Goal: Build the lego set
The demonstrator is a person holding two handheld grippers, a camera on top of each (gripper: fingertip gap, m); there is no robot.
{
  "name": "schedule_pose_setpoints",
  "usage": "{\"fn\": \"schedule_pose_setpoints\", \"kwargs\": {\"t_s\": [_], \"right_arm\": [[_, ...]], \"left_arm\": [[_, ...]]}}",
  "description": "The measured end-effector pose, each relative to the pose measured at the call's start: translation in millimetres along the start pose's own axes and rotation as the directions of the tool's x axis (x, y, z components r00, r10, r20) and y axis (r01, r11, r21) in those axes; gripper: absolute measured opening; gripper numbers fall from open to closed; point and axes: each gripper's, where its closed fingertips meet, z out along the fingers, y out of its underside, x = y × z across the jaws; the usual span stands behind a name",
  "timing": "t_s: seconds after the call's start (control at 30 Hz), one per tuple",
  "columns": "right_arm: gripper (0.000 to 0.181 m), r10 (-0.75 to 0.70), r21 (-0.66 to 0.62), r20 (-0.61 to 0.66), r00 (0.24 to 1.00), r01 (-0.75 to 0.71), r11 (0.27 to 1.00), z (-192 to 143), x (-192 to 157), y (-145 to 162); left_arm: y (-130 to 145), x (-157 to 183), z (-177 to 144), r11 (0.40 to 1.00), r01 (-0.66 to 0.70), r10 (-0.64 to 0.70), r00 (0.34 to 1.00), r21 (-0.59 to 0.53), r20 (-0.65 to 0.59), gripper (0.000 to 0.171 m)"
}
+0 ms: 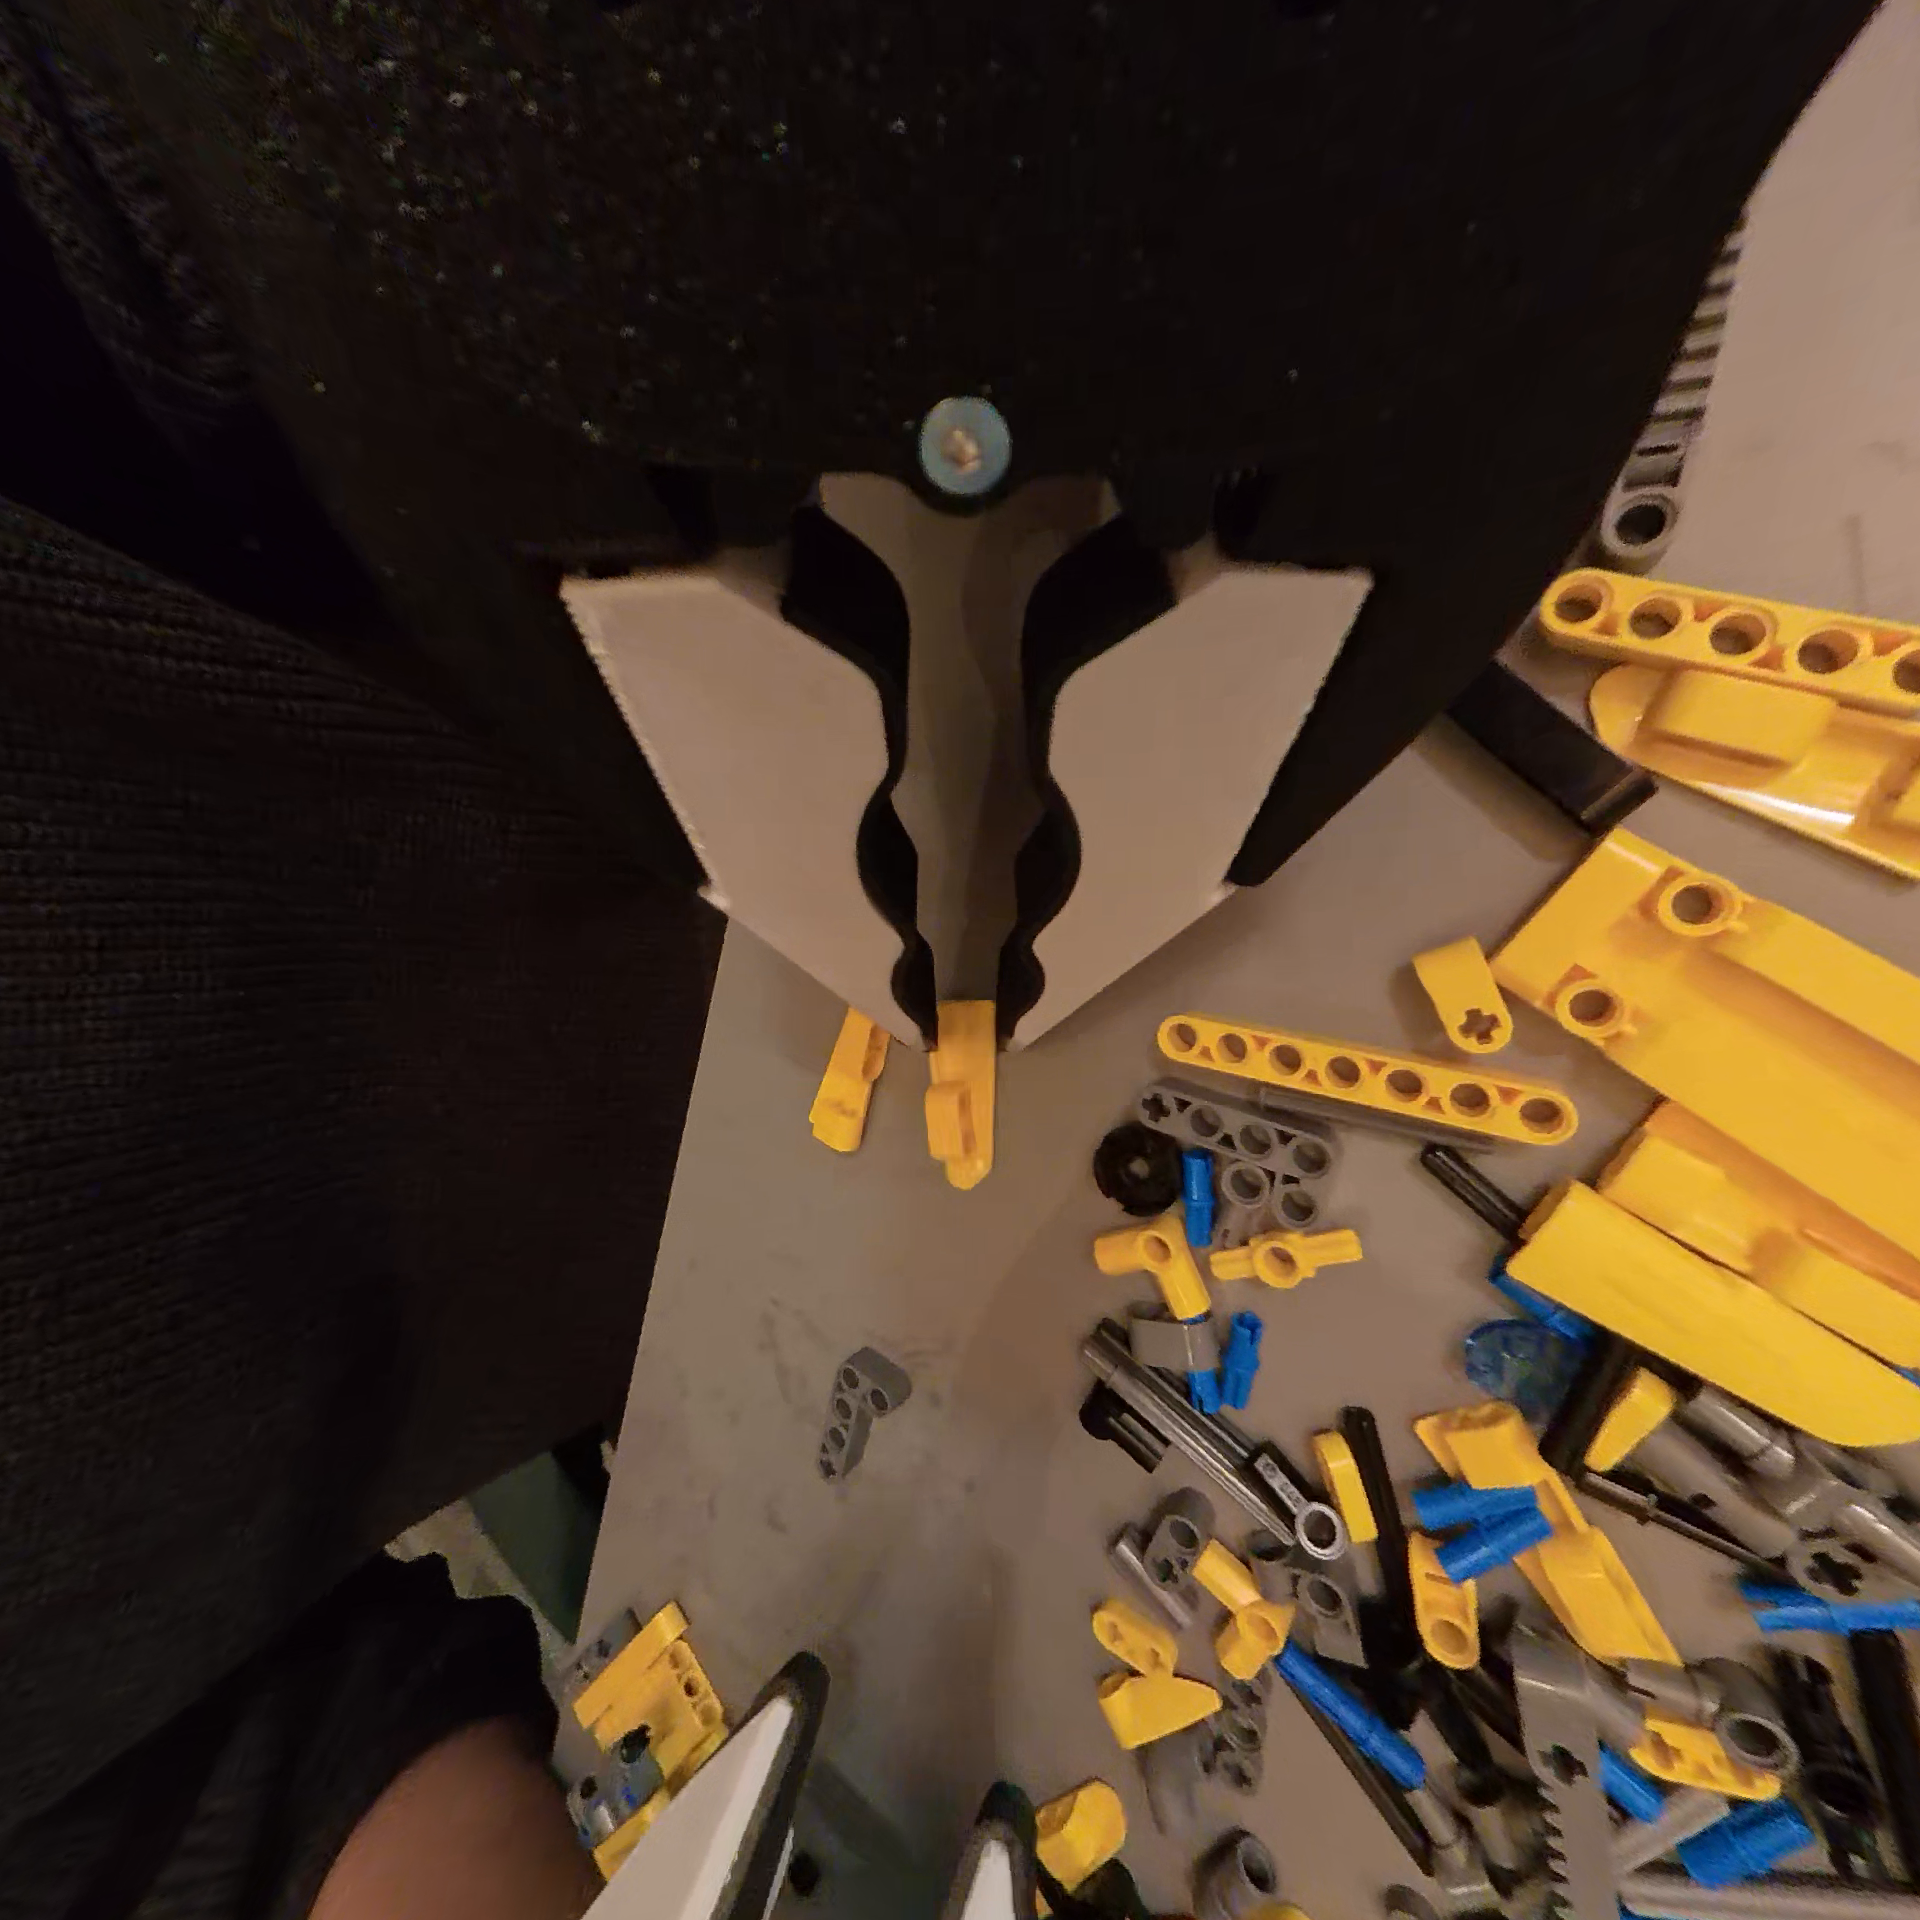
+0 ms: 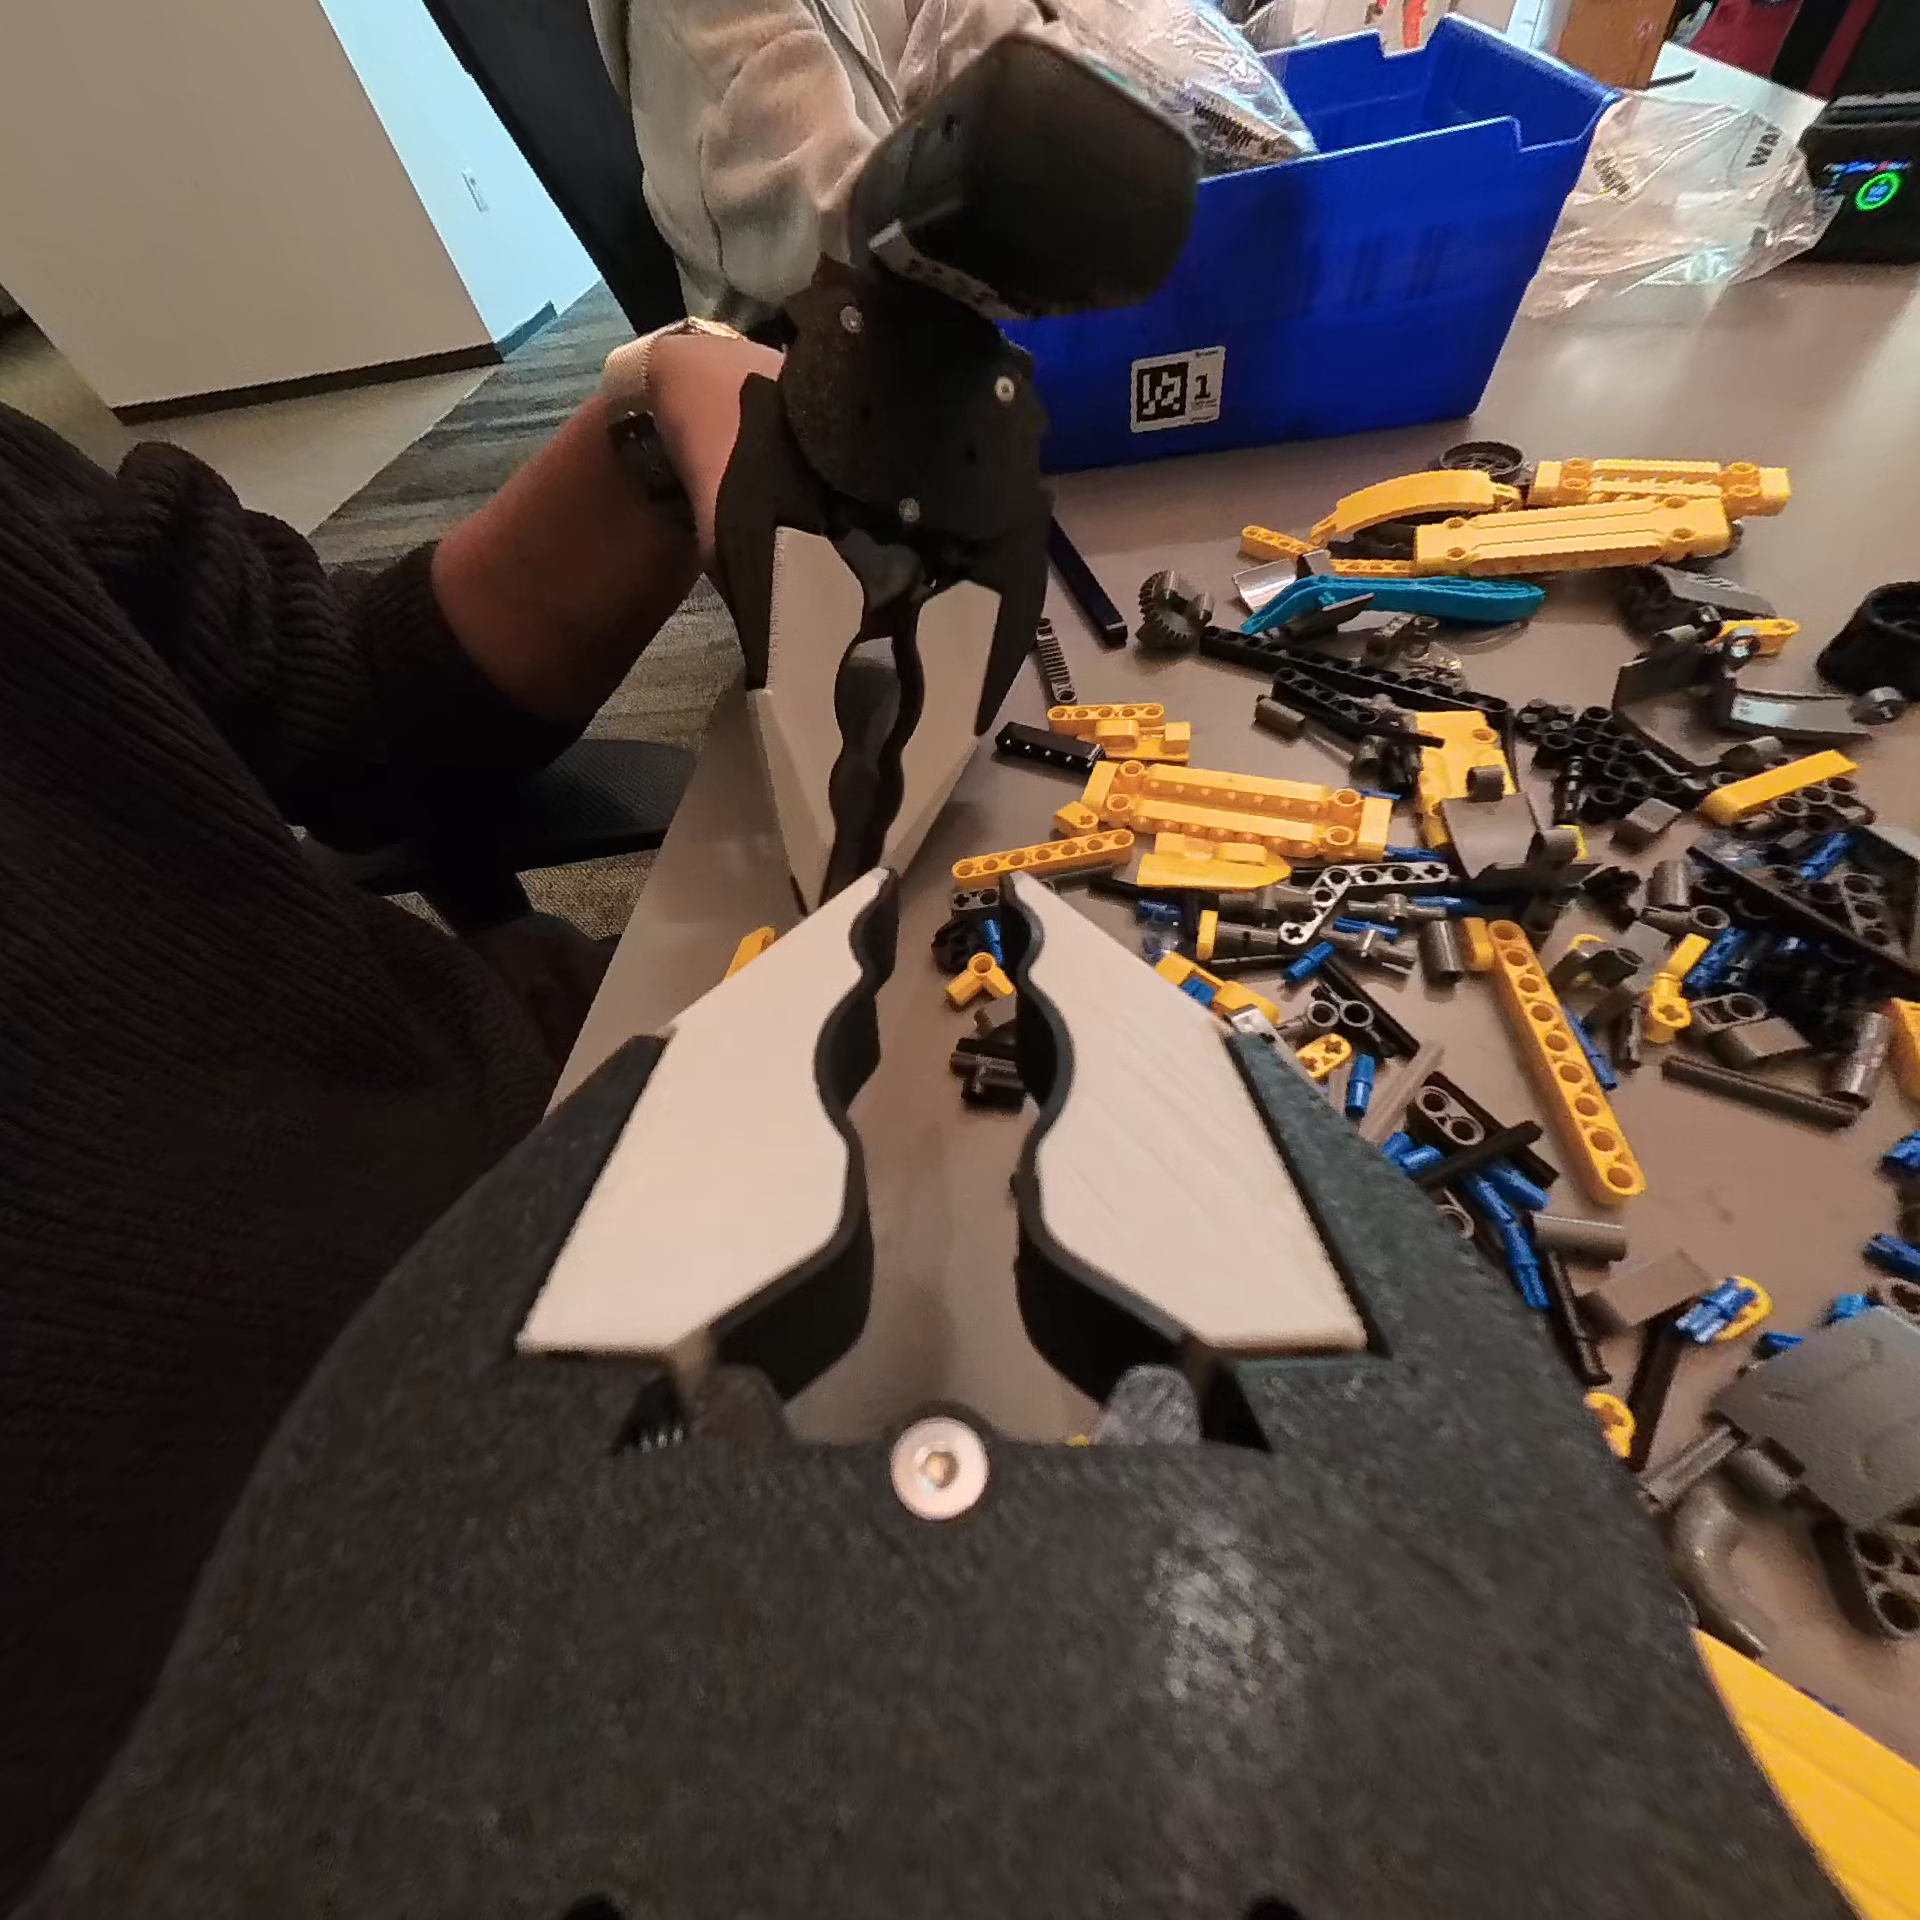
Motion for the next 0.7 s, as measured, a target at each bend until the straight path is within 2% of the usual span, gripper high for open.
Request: {"fn": "schedule_pose_setpoints", "kwargs": {"t_s": [0.13,0.23,0.3,0.37,0.5,0.63,0.7], "right_arm": [[0.019,0.001,0.005,-0.020,1.000,-0.001,1.000,-1.2,3.1,-1.4],[0.019,-0.006,0.027,-0.048,0.999,0.008,1.000,-4.0,6.8,-6.1],[0.019,-0.012,0.047,-0.083,0.996,0.016,0.999,-7.1,12.5,-9.6],[0.019,-0.011,0.065,-0.126,0.992,0.020,0.998,-11.3,19.8,-12.7],[0.019,0.014,0.103,-0.195,0.981,0.006,0.995,-20.1,32.8,-18.2],[0.019,0.007,0.122,-0.247,0.969,0.023,0.992,-27.6,41.0,-22.2],[0.019,0.005,0.131,-0.272,0.962,0.032,0.991,-31.7,45.2,-24.0]], "left_arm": [[-6.3,-11.8,-11.6,0.999,-0.023,0.019,0.995,0.044,0.101,0.015],[-36.1,-12.6,-30.9,0.973,-0.081,0.051,0.989,0.216,0.141,0.015],[-62.4,-13.1,-46.4,0.925,-0.112,0.052,0.984,0.363,0.170,0.015],[-77.0,-21.8,-54.1,0.890,-0.112,0.013,0.975,0.441,0.220,0.015],[-68.9,-30.1,-30.5,0.929,-0.031,-0.040,0.982,0.369,0.184,0.015],[-86.0,-43.0,-25.2,0.922,-0.068,-0.040,0.963,0.382,0.268,0.015],[-98.0,-54.0,-27.2,0.927,-0.118,-0.019,0.933,0.356,0.359,0.015]]}}
